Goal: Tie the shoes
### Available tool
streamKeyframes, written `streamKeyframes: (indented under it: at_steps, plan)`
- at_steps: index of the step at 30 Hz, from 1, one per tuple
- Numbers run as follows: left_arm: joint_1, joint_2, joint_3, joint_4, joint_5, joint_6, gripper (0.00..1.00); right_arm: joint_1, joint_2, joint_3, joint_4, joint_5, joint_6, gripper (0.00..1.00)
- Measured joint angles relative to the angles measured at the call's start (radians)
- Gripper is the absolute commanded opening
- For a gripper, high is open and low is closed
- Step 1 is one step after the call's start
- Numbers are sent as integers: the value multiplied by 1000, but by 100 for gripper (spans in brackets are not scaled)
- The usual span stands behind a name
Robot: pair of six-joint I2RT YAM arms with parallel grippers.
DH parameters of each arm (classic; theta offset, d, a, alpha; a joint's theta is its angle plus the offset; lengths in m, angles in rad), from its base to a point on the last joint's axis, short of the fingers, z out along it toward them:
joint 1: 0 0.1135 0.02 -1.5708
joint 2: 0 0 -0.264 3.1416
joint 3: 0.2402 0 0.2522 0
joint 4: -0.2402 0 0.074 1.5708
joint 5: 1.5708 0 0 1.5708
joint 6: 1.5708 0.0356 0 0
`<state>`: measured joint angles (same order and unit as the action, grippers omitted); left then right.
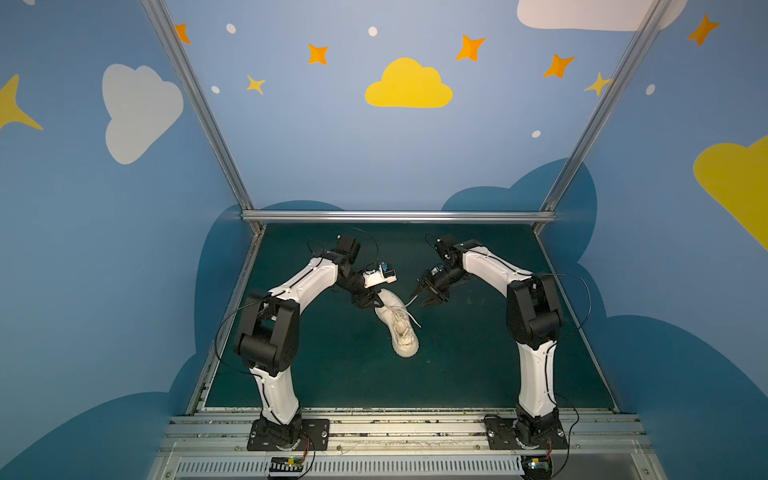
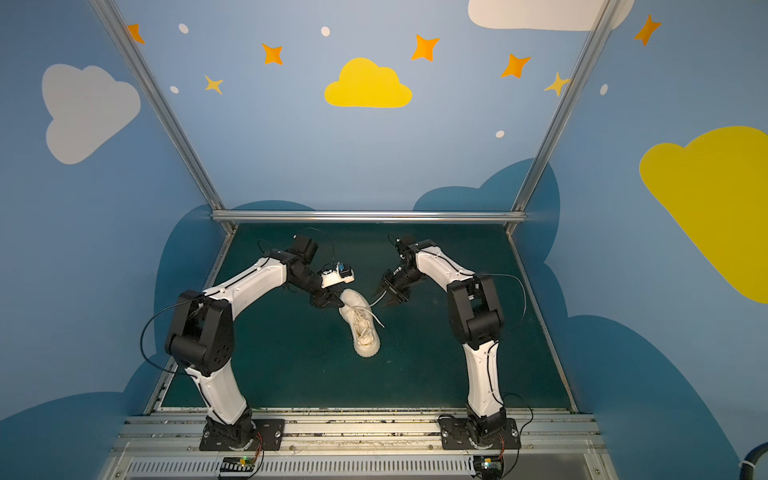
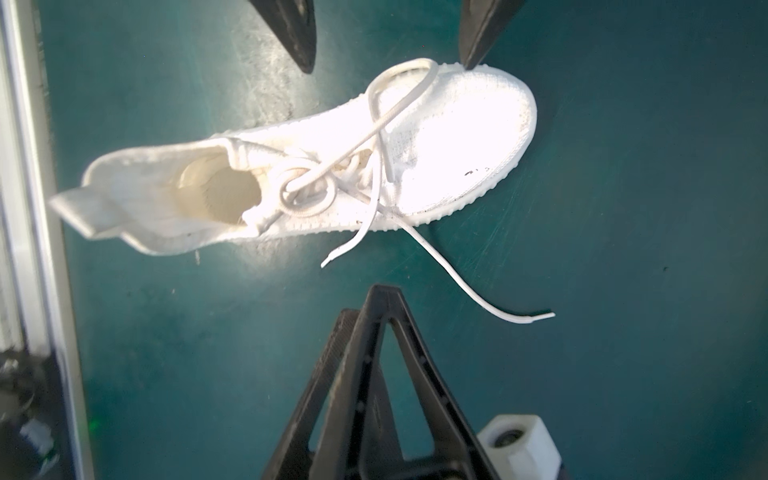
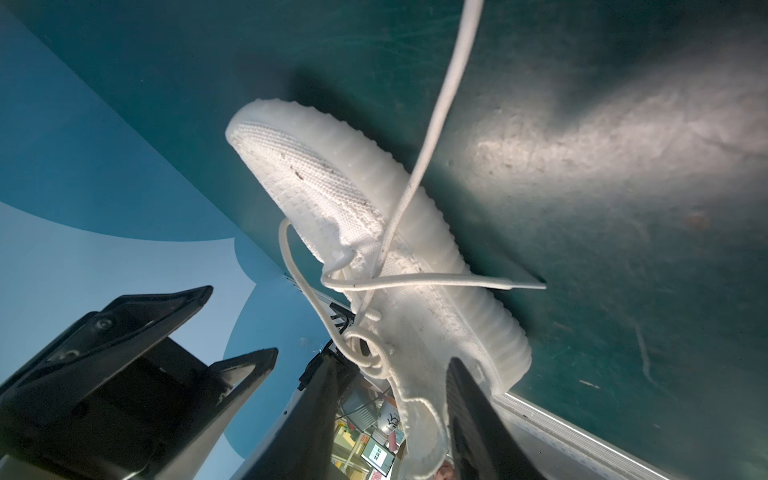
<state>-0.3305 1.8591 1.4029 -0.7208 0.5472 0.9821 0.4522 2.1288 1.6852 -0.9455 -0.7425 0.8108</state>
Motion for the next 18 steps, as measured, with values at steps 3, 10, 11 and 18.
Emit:
streamKeyframes:
  at_steps: [3, 10, 11, 18]
  plan:
    - [-8, 26, 6, -5, -26, 43, 50, 0, 25, 2, 2, -7, 19, 44]
    - [-32, 53, 6, 13, -81, 86, 45, 0, 89, 40, 13, -15, 66, 45]
    - [-37, 59, 7, 19, -88, 89, 45, 0, 95, 47, 14, -17, 73, 45]
    - [-61, 105, 8, 50, -119, 96, 37, 0, 126, 67, 34, -21, 119, 44]
